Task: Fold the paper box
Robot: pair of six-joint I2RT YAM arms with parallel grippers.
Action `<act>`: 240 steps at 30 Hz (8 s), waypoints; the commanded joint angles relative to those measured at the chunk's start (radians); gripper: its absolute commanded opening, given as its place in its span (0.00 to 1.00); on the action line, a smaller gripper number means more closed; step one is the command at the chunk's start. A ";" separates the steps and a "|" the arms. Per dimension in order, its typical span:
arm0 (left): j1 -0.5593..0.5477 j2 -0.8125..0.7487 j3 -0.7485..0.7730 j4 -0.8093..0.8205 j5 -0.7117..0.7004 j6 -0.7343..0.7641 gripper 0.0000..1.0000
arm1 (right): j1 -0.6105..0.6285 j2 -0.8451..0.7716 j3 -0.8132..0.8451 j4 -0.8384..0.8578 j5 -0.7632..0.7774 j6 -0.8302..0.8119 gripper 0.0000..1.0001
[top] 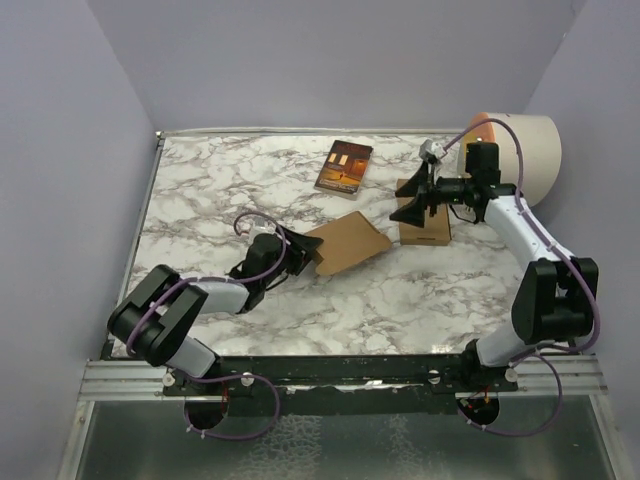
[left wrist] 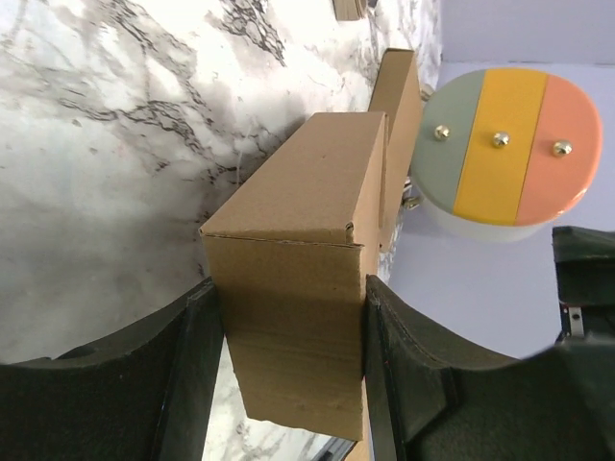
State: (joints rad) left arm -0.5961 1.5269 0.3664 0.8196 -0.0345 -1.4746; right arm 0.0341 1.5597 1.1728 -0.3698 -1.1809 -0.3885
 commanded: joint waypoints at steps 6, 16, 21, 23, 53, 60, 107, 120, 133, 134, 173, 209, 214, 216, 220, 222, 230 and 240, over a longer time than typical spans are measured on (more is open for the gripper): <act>0.093 -0.182 0.172 -0.578 0.145 0.019 0.39 | 0.255 -0.236 -0.161 -0.021 0.013 -0.658 1.00; 0.173 -0.188 0.324 -0.765 0.306 0.017 0.39 | 0.539 -0.272 -0.350 0.257 0.499 -0.719 1.00; 0.180 -0.184 0.351 -0.787 0.337 -0.004 0.39 | 0.609 -0.247 -0.436 0.486 0.686 -0.694 1.00; 0.182 -0.186 0.352 -0.789 0.345 -0.011 0.39 | 0.632 -0.235 -0.455 0.545 0.739 -0.688 1.00; 0.197 -0.198 0.320 -0.724 0.399 -0.080 0.42 | 0.756 -0.111 -0.555 0.793 0.884 -0.732 0.55; 0.197 -0.191 0.302 -0.671 0.429 -0.094 0.48 | 0.756 -0.112 -0.543 0.776 0.869 -0.703 0.43; 0.228 -0.702 0.047 -0.521 0.245 0.436 0.84 | 0.392 -0.038 -0.075 0.373 0.263 0.287 0.39; 0.228 -0.701 0.004 -0.572 0.266 0.584 0.84 | 0.316 0.237 -0.047 0.502 -0.076 0.880 0.39; 0.190 -0.485 0.055 -0.565 0.318 0.532 0.81 | 0.319 0.474 -0.065 0.632 -0.076 1.038 0.40; 0.176 -0.471 0.071 -0.582 0.305 0.542 0.81 | 0.320 0.484 -0.059 0.625 -0.078 1.031 0.40; 0.021 0.047 0.443 -0.703 0.226 0.698 0.34 | 0.334 0.570 0.134 0.212 0.046 0.624 0.60; 0.022 -0.035 0.544 -0.735 0.210 0.764 0.40 | 0.300 0.281 0.149 -0.047 0.380 0.070 0.55; 0.024 -0.159 0.479 -0.726 0.205 0.791 0.46 | 0.316 0.290 0.099 -0.027 0.393 0.100 0.23; 0.023 -0.216 0.413 -0.715 0.205 0.777 0.54 | 0.316 0.295 0.088 -0.018 0.372 0.118 0.23; 0.045 -0.325 0.223 -0.625 0.230 0.680 0.72 | 0.316 0.322 0.092 -0.047 0.187 0.163 0.42; 0.056 -0.359 0.138 -0.552 0.251 0.618 0.74 | 0.315 0.323 0.088 -0.041 0.176 0.185 0.51; 0.057 -0.233 0.092 -0.339 0.340 0.508 0.74 | 0.325 0.395 0.073 -0.056 0.214 0.194 0.57; 0.069 0.026 0.252 -0.388 0.364 0.554 0.72 | 0.348 0.410 0.038 -0.074 0.170 0.194 0.44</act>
State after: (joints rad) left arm -0.5377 1.4677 0.5598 0.4290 0.2859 -0.9440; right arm 0.3656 1.9636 1.2312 -0.4240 -0.9607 -0.1982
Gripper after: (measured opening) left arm 0.734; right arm 0.460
